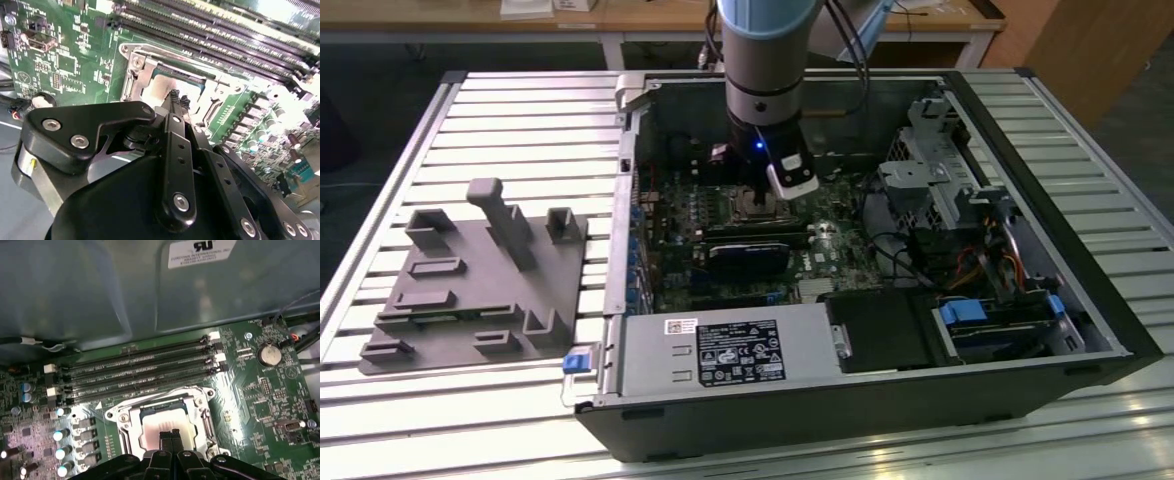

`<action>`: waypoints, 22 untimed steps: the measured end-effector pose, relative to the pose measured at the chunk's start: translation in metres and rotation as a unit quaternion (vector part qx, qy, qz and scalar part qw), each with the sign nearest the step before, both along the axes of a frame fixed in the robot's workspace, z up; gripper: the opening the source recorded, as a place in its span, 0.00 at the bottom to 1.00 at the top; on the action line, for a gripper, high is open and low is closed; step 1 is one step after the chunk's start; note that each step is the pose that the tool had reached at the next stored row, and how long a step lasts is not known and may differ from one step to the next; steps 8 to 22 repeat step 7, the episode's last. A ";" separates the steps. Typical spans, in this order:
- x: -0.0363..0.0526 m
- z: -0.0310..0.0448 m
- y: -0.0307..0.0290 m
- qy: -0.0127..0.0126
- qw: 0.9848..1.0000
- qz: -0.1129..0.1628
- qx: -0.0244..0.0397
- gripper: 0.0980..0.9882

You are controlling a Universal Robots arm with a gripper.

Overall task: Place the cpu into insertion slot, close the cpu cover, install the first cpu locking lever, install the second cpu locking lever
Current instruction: 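Install the second cpu locking lever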

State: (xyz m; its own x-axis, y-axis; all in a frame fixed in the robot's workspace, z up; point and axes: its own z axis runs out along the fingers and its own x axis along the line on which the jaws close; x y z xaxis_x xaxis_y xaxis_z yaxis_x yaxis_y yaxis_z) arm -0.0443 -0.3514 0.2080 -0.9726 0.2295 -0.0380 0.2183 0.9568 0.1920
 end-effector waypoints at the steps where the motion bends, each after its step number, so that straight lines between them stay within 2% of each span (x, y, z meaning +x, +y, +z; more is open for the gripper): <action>1: 0.0000 0.0000 0.0008 0.000 1.000 0.000 0.000 0.01; 22: 0.0001 0.0000 0.0011 0.000 1.000 0.000 -0.001 0.01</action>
